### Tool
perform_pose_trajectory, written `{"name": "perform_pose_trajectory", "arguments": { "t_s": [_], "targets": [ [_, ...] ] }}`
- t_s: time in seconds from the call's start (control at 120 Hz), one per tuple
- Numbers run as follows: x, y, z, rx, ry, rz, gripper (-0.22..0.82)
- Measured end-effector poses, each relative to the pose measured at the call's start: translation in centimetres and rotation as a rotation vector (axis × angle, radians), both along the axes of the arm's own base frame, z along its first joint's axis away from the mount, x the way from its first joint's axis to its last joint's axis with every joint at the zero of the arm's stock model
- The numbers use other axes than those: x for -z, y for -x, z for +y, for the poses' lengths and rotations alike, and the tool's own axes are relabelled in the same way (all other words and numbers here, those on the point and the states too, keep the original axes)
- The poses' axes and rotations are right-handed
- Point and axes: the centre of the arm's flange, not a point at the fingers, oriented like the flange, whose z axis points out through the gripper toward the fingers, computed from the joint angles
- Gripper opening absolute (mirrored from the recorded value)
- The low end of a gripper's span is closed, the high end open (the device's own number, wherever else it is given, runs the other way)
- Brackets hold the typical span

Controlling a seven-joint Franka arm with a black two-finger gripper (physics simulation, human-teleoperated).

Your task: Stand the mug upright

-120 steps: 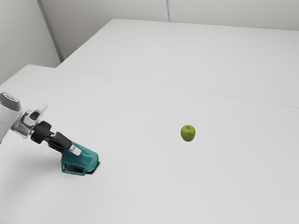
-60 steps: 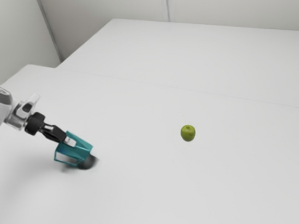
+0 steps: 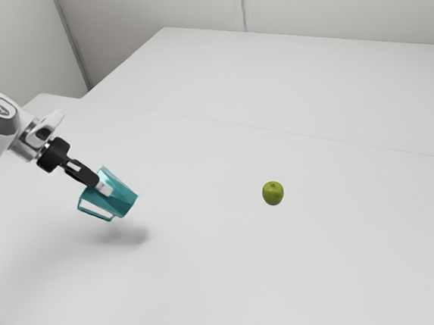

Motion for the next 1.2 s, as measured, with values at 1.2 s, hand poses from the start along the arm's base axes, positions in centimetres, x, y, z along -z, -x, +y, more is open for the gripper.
{"name": "perform_pose_trajectory", "arguments": {
  "t_s": [1.2],
  "targets": [
    [-1.5, -5.3, -12.7, -0.081, -0.722, 0.227, -0.18]
  ]
}}
